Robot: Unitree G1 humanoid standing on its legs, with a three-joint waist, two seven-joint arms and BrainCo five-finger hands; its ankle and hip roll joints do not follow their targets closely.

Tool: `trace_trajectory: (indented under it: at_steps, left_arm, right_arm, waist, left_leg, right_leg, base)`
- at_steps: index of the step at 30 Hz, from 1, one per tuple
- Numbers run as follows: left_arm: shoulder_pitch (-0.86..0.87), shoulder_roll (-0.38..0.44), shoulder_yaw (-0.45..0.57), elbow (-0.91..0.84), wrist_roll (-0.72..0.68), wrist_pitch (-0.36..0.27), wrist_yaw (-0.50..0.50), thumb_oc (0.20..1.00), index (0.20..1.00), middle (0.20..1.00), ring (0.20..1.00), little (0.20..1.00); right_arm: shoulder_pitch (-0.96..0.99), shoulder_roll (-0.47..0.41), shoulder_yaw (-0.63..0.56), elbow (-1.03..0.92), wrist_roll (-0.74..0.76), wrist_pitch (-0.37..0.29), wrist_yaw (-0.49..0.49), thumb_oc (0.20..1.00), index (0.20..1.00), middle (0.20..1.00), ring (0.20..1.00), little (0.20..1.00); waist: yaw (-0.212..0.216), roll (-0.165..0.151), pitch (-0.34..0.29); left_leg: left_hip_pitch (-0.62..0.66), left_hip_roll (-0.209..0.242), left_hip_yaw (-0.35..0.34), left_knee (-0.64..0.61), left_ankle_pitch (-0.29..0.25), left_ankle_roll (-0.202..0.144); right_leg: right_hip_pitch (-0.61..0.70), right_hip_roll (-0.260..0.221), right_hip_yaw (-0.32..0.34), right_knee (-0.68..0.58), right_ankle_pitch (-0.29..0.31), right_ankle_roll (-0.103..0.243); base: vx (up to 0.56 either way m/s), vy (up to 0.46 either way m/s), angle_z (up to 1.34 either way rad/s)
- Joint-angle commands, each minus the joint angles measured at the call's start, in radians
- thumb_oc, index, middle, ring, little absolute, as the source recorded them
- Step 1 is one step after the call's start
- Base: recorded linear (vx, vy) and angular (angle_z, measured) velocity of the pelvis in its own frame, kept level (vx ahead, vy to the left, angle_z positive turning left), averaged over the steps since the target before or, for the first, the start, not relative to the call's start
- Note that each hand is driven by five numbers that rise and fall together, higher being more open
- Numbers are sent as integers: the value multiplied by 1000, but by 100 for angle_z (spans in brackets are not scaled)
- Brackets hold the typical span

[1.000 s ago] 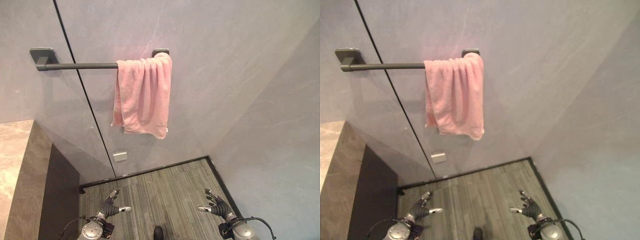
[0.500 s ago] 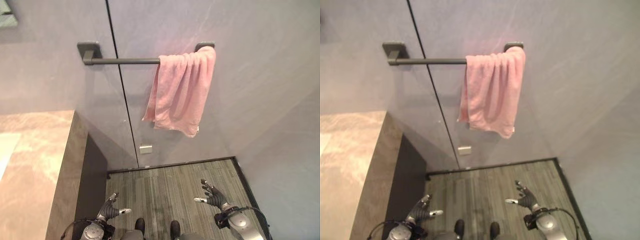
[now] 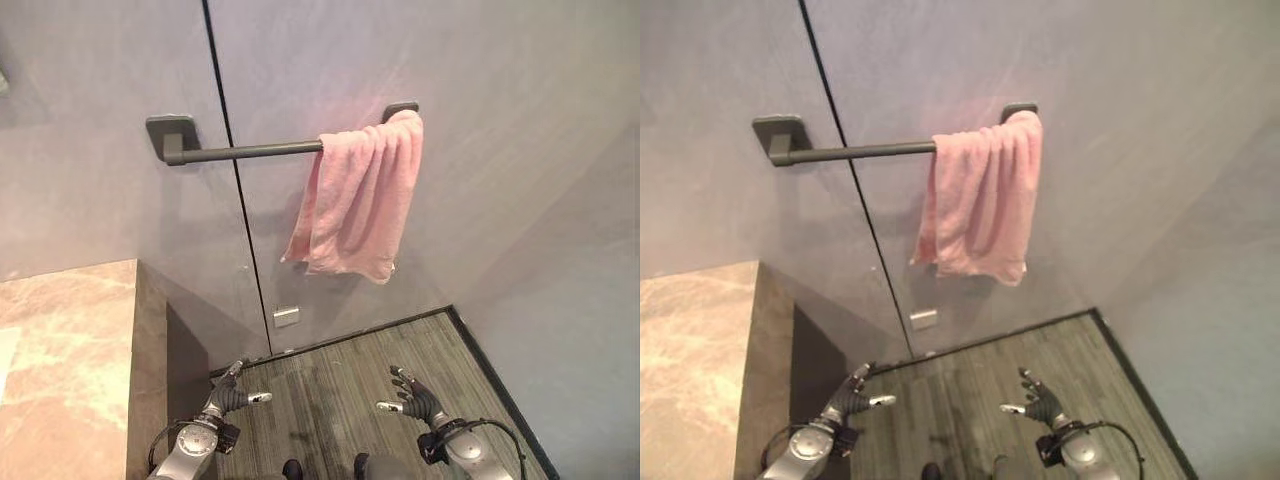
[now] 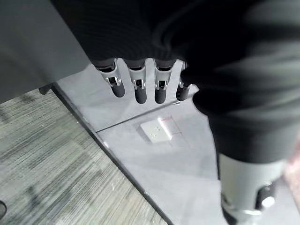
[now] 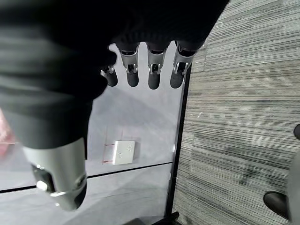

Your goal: Put brush and paste in cup on sink, flatten towel.

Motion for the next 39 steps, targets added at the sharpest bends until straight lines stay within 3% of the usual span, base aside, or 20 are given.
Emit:
trace_trajectory:
  at_steps: [1,4,5,7,11,17,21,22,23,24,27,34,39]
  left_arm:
    - [8,90,17,-39,31,-36,0,1000,1000,1000,1000,1000]
    - [3,84,24,-33,20,-35,7,1000,1000,1000,1000,1000]
    - [-3,79,35,-31,11,-34,13,1000,1000,1000,1000,1000]
    - [-3,76,44,-35,5,-34,20,1000,1000,1000,1000,1000]
    - [-6,66,45,-16,10,-32,20,1000,1000,1000,1000,1000]
    - [8,62,63,-23,-10,-27,24,1000,1000,1000,1000,1000]
    - [2,66,56,-35,-3,-28,22,1000,1000,1000,1000,1000]
    - [-3,68,49,-37,-2,-27,26,1000,1000,1000,1000,1000]
    - [-20,72,30,-38,0,-28,24,1000,1000,1000,1000,1000]
    - [-26,73,22,-39,2,-32,25,1000,1000,1000,1000,1000]
    - [-21,83,18,-50,6,-36,35,1000,1000,1000,1000,1000]
    - [67,127,76,-114,10,-43,3,1000,1000,1000,1000,1000]
    - [108,186,110,-170,19,-50,-24,1000,1000,1000,1000,1000]
  right_arm:
    - [2,-28,-36,-68,26,-39,-7,1000,1000,1000,1000,1000]
    - [-6,-33,-45,-64,37,-40,-13,1000,1000,1000,1000,1000]
    - [-11,-33,-46,-64,39,-38,-15,1000,1000,1000,1000,1000]
    - [-12,-37,-45,-78,38,-35,-14,1000,1000,1000,1000,1000]
    - [-7,-42,-47,-72,40,-29,-8,1000,1000,1000,1000,1000]
    - [2,-71,-51,-110,24,-30,-2,1000,1000,1000,1000,1000]
    - [9,-85,-63,-148,36,-39,-3,1000,1000,1000,1000,1000]
    - [10,-87,-65,-150,45,-42,-6,1000,1000,1000,1000,1000]
    - [17,-87,-78,-144,47,-43,-20,1000,1000,1000,1000,1000]
    - [16,-90,-82,-141,50,-42,-25,1000,1000,1000,1000,1000]
    - [-3,-104,-83,-129,51,-41,-29,1000,1000,1000,1000,1000]
    - [-27,-95,-108,-111,106,-38,5,1000,1000,1000,1000,1000]
    - [-30,-105,-128,-132,166,-40,36,1000,1000,1000,1000,1000]
  waist:
    - [3,-13,-25]
    - [-5,-20,-17]
    - [-6,-34,-6]
    - [-11,-41,-1]
    - [-6,-58,-16]
    - [-6,-48,-55]
    - [-10,-45,-49]
    - [-10,-44,-44]
    - [-21,-51,-45]
    - [-15,-57,-43]
    - [11,-53,-34]
    - [28,-30,-56]
    - [42,-28,-58]
  left_leg:
    - [-3,9,-45,40,14,-69]
    - [28,14,-70,27,1,-76]
    - [52,14,-81,31,-11,-84]
    - [68,17,-95,34,-23,-87]
    - [90,29,-114,36,-35,-100]
    - [135,112,-170,18,-3,-150]
    - [96,122,-182,93,34,-178]
    - [83,119,-176,109,51,-182]
    - [28,188,-71,-1,72,-188]
    - [-4,197,-63,-27,74,-192]
    - [-68,184,-118,-8,86,-202]
    - [-4,154,-76,-52,54,-173]
    - [28,151,-65,-105,66,-165]
  right_leg:
    - [23,18,-57,-144,102,18]
    - [-19,21,-62,-266,135,34]
    - [-42,5,-80,-321,183,47]
    - [-44,7,-83,-326,199,50]
    - [-6,24,-60,-329,180,39]
    - [15,65,-113,-283,104,4]
    - [34,76,-130,-282,75,-17]
    - [38,76,-135,-283,74,-20]
    - [55,39,-162,-303,65,-5]
    - [64,24,-159,-315,69,0]
    - [77,1,-126,-312,78,9]
    - [91,-33,-70,-353,116,32]
    - [101,-51,-74,-380,129,47]
  base:
    - [107,-23,5]
    - [179,-78,6]
    - [240,-120,28]
    - [214,-113,26]
    - [172,-96,64]
    - [255,-150,21]
    - [143,-96,29]
    - [24,63,34]
    - [33,92,49]
    - [42,129,87]
    - [65,117,50]
    - [25,154,-64]
    - [-13,69,-19]
